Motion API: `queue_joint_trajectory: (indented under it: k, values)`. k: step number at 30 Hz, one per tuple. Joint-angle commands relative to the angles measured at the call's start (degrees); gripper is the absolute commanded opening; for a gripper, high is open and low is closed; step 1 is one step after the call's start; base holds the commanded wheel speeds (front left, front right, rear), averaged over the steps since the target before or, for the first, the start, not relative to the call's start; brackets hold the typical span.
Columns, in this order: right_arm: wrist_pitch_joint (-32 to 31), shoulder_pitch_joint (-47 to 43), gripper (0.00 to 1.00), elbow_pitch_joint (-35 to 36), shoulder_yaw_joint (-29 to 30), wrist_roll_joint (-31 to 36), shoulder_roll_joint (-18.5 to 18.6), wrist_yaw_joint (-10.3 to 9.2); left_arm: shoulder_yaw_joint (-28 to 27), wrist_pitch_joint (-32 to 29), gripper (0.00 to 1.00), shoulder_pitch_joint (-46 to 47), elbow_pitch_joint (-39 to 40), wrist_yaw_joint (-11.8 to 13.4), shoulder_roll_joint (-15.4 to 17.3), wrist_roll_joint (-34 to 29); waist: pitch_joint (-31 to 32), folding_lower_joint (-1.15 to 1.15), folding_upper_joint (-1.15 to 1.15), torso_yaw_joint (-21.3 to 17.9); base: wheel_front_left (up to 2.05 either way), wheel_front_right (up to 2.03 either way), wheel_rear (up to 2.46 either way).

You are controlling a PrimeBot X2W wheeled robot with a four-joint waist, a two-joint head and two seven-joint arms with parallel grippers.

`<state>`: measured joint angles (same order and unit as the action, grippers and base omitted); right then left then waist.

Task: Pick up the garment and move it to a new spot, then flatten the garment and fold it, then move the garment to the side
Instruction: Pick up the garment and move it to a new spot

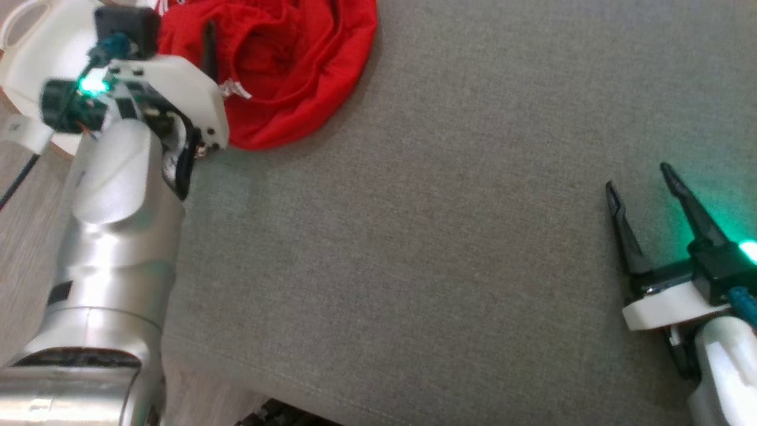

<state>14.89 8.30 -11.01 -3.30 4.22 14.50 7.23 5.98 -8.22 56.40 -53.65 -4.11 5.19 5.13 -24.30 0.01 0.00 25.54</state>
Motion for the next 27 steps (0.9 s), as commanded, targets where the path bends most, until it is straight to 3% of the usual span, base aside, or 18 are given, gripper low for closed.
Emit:
queue_joint_trajectory:
  k: [1,5,7,18,27]
  values:
    - [0.1,1.0,1.0,0.1,-1.0,0.5,1.1,0.25,-1.3,-0.5,1.0,2.3,-0.2,-0.3,2.1,0.8,-1.4,-0.01,0.0,-0.3,0.0,0.0,0.0]
    - [0.1,1.7,1.0,0.5,-1.3,0.5,1.6,0.25,-1.7,-0.3,1.0,3.6,-5.7,-1.4,1.6,2.7,-2.6,-0.01,0.0,-0.7,0.0,0.0,0.0]
    - [0.1,2.1,1.0,0.5,-1.4,0.5,1.6,0.25,-1.7,1.3,0.0,4.2,-7.5,-1.6,1.8,3.0,-2.9,-0.01,0.0,-1.0,0.0,0.0,0.0]
    - [0.1,2.5,1.0,-0.7,-1.2,-0.2,-1.8,0.25,2.1,13.4,0.0,9.6,-8.2,-2.2,4.8,0.0,2.3,-0.01,0.0,-4.5,0.0,0.0,0.0]
    - [0.1,1.8,1.0,-2.5,-2.3,-1.2,-8.3,0.25,9.1,17.7,0.0,15.1,-2.8,-3.0,6.0,-4.2,11.2,-0.01,0.0,-13.7,0.0,0.0,0.0]
